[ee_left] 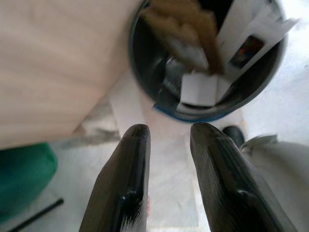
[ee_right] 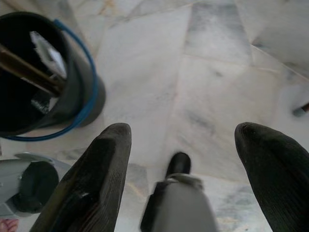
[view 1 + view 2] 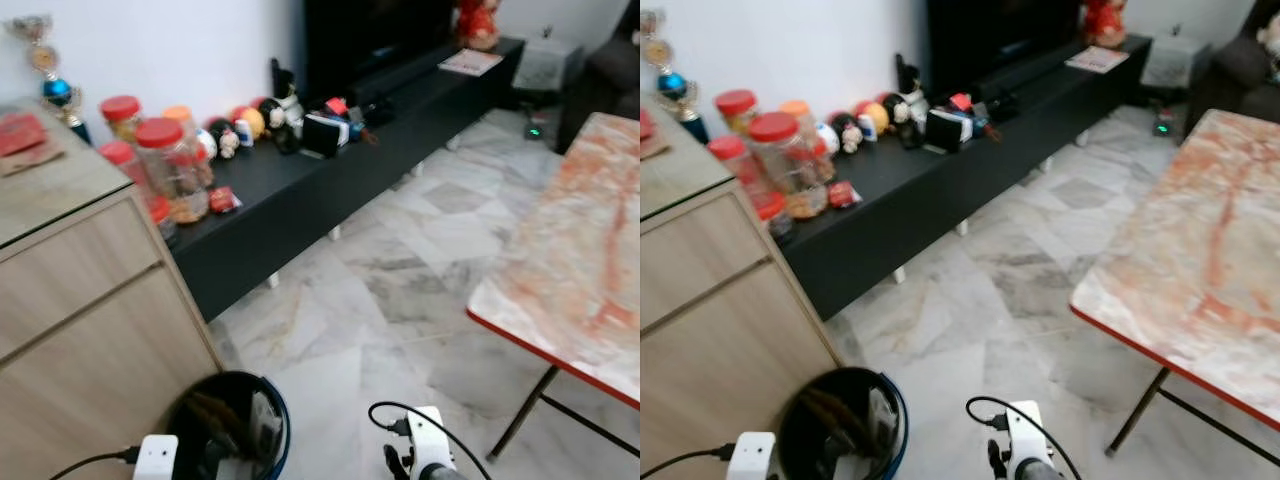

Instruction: Picking trash to rubbish bin

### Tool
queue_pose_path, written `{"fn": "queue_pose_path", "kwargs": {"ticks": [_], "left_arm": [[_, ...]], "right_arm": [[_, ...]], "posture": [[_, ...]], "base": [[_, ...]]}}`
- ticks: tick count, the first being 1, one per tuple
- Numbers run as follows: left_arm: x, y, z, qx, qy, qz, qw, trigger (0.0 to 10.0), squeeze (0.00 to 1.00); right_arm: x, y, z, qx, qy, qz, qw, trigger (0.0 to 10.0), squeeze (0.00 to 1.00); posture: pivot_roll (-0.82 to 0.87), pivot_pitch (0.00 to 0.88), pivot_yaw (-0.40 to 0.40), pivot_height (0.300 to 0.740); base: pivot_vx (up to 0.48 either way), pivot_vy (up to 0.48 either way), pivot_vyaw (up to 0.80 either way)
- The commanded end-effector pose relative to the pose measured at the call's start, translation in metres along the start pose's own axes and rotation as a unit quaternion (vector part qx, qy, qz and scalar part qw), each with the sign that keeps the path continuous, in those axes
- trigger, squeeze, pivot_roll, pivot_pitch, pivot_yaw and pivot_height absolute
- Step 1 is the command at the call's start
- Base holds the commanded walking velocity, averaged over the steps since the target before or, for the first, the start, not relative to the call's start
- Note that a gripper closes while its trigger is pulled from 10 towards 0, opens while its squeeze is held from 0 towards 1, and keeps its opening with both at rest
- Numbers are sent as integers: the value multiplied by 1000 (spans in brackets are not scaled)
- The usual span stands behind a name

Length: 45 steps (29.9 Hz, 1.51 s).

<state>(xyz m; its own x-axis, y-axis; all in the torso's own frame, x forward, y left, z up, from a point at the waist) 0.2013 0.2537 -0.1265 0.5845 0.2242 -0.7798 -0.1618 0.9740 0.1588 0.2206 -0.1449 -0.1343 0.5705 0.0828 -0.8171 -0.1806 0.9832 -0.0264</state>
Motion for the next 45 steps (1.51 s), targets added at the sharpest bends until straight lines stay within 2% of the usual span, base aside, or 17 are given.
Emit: {"fn": "queue_pose_path", "kwargs": {"ticks": [1,38,45], "left_arm": [[0,-8,-2,7,5,-7,1000,10000,0],[0,-7,1,-2,-1,-4,1000,10000,0],[0,-9,0,-3,-1,-3,1000,10000,0]], "right_arm": [[-1,-7,-2,-1,6,-10,1000,10000,0],[-1,-7,-4,0,10,-11,1000,10000,0],[0,-9,4,7,-5,-11,1000,10000,0]], "posture": [[97,0,59,740],[99,0,57,740],[98,0,53,740]], "base": [[0,0,-756],[0,0,-756],[0,0,-86]]}}
Point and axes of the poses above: a point about 5 cm out from each wrist's last joint towards the gripper, its own x axis pointing out of the wrist towards the gripper, its own z axis along the axis of the wrist's last joint, y = z × x, the point moved 6 cm from there along x, pointing out of the wrist towards the gripper, and after that the axes turned 6 degrees about -x, right-handed, at the moved point
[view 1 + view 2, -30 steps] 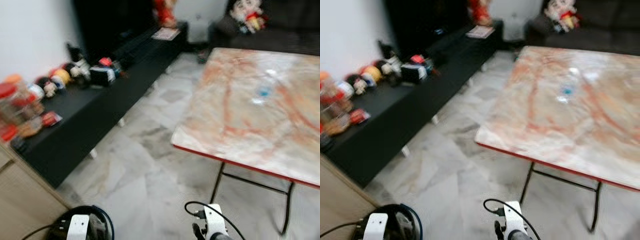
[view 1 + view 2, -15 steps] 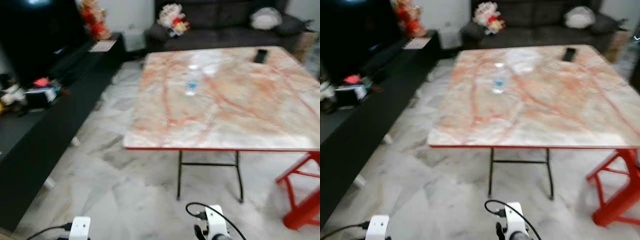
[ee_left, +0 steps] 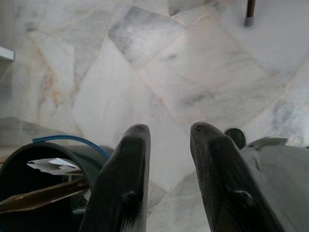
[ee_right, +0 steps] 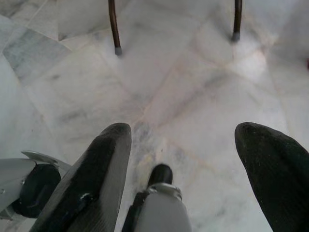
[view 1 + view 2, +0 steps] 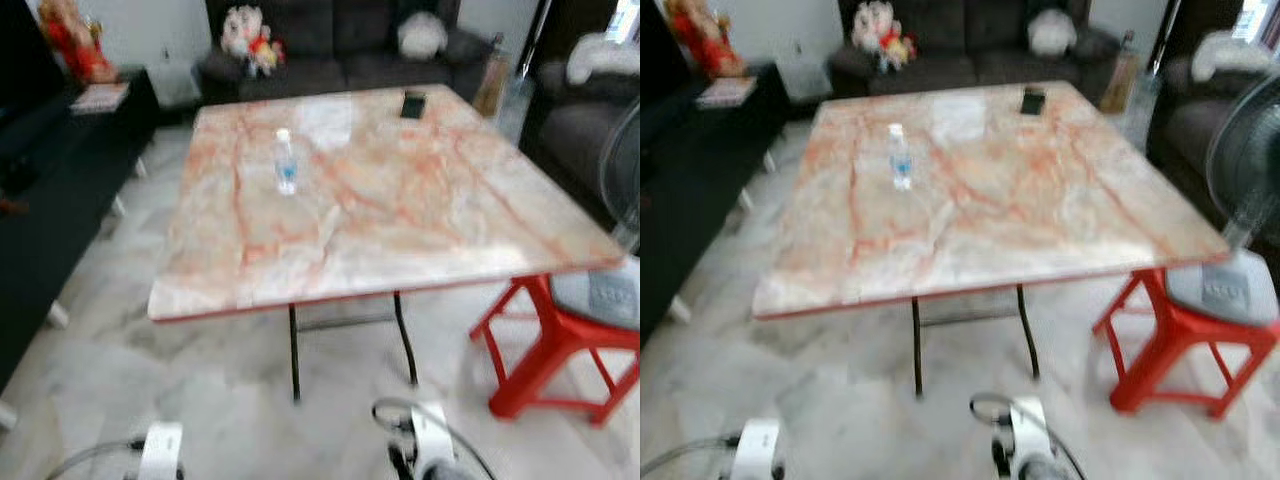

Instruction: Picking trash to rubbish bin

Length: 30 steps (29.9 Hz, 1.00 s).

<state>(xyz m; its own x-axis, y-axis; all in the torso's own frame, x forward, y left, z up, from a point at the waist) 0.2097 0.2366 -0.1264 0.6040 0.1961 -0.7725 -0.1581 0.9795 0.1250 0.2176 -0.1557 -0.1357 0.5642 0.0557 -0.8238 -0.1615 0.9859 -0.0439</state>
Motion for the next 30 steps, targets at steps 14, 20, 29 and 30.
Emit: {"fn": "queue_pose_path", "kwargs": {"ticks": [14,20,29,30], "left_arm": [[1,4,8,-37,-18,9,999,10000,0],[1,-3,46,-51,-97,-2,994,10000,0],[-14,18,42,-75,-168,30,982,10000,0],[-16,19,40,-74,-173,33,982,10000,0]], "right_arm": [[3,0,34,-9,-46,10,999,10000,0],[2,-9,62,-21,-89,2,996,10000,0],[-8,-24,92,-26,-185,-1,982,10000,0],[-9,-26,91,-30,-188,-4,982,10000,0]], "posture": [[91,0,11,740],[93,0,1,740],[86,0,13,740],[88,0,13,740]], "base": [[0,0,0],[0,0,0],[0,0,0],[0,0,0]]}}
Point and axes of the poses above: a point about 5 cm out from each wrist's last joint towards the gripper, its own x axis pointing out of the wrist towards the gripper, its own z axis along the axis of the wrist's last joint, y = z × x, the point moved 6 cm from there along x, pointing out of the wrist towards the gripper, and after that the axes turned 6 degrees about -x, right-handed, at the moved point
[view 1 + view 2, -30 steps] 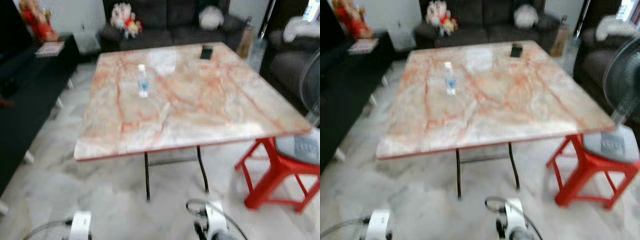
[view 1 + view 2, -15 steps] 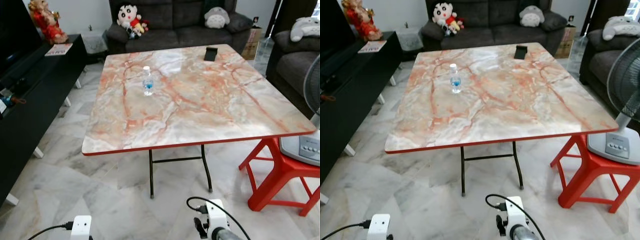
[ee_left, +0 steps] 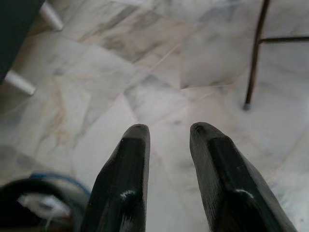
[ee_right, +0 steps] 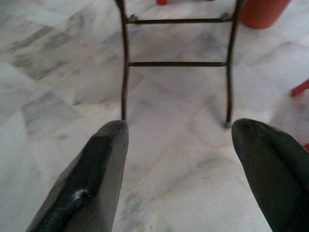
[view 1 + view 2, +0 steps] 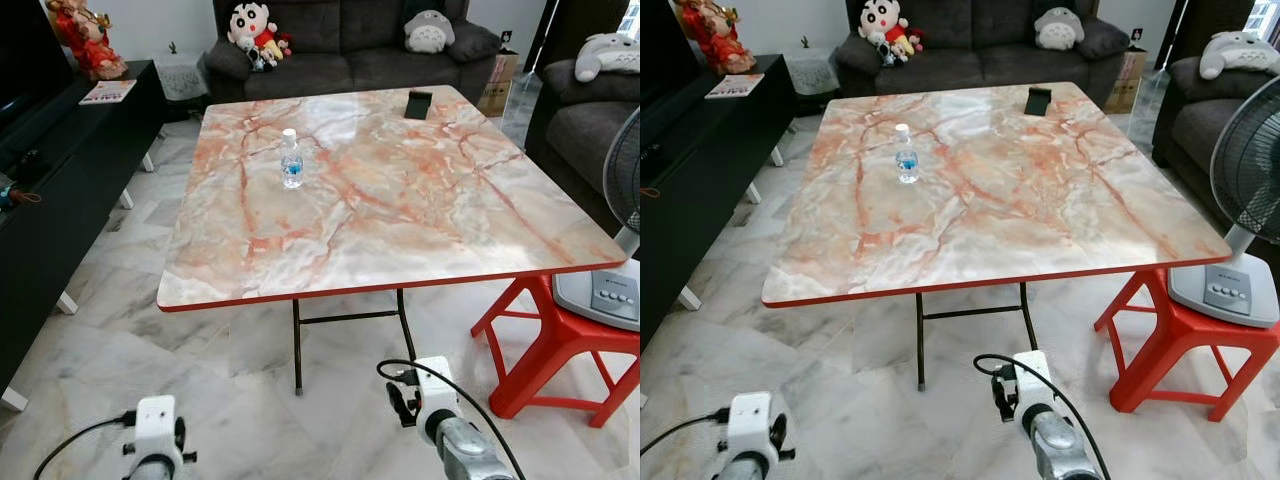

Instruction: Picking trash to rubbish bin

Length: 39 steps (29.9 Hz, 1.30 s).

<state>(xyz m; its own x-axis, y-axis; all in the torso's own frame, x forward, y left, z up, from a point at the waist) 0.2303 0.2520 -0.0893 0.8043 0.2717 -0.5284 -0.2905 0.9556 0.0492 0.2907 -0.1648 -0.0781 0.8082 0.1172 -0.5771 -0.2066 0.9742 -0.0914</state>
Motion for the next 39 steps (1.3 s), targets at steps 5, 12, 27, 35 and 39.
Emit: {"fn": "queue_pose_path", "kwargs": {"ticks": [5,12,27,35,39], "left_arm": [[-23,4,33,50,-124,1,991,10000,0],[-49,-14,121,96,-288,-21,953,10000,0],[-58,-90,235,39,-406,-97,908,10000,0],[-51,-132,299,34,-443,-135,886,10000,0],[-50,-130,303,26,-441,-132,887,10000,0]], "right_arm": [[-12,-4,17,-29,-89,11,996,10000,0],[-22,-19,92,-40,-224,-40,973,10000,0],[-33,16,221,-6,-374,-23,927,10000,0],[-27,37,272,16,-390,-7,921,10000,0],[-26,40,275,17,-391,-1,920,10000,0]], "posture": [[90,0,11,740],[101,0,16,740],[98,0,21,740],[95,0,37,740],[101,0,38,740]], "base": [[0,0,0],[0,0,0],[0,0,0],[143,0,0],[372,0,0]]}}
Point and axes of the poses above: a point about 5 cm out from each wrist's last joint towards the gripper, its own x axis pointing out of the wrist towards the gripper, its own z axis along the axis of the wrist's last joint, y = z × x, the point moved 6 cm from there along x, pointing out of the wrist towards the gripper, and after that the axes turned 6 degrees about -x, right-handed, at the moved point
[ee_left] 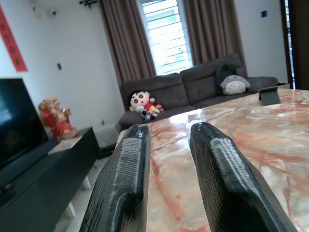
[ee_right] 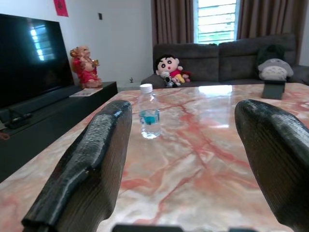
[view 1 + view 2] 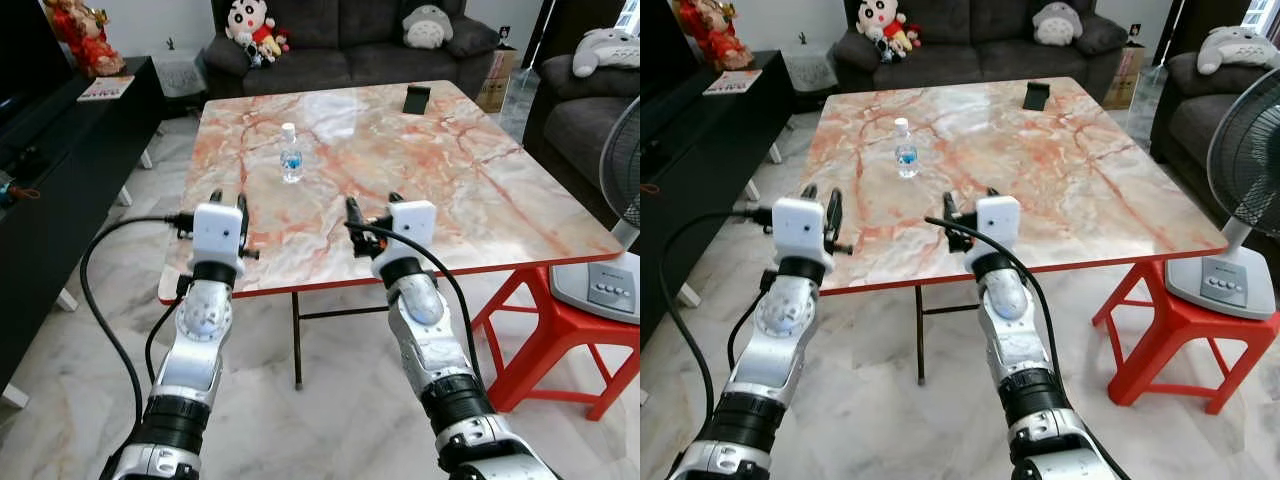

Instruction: Picking trash to rubbish bin

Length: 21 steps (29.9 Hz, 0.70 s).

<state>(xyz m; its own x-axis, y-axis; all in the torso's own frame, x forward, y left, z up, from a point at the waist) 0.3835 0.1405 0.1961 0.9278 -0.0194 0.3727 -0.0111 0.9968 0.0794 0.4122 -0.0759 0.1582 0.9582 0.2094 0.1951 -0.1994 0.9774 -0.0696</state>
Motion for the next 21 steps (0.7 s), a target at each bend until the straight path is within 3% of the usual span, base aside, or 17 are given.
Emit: {"fn": "queue_pose_path", "kwargs": {"ticks": [1,12,21], "left_arm": [[-2,9,-10,-2,19,10,1000,10000,0],[-7,9,-25,-13,51,14,999,10000,0],[-4,7,-23,-26,49,11,998,10000,0]], "right_arm": [[1,0,-1,5,4,-1,1000,10000,0],[6,1,1,6,5,-1,1000,10000,0],[6,3,-2,8,10,0,1000,10000,0]], "posture": [[105,0,39,740],[103,0,37,740],[104,0,37,740]], "base": [[382,0,0],[471,0,0],[420,0,0]]}}
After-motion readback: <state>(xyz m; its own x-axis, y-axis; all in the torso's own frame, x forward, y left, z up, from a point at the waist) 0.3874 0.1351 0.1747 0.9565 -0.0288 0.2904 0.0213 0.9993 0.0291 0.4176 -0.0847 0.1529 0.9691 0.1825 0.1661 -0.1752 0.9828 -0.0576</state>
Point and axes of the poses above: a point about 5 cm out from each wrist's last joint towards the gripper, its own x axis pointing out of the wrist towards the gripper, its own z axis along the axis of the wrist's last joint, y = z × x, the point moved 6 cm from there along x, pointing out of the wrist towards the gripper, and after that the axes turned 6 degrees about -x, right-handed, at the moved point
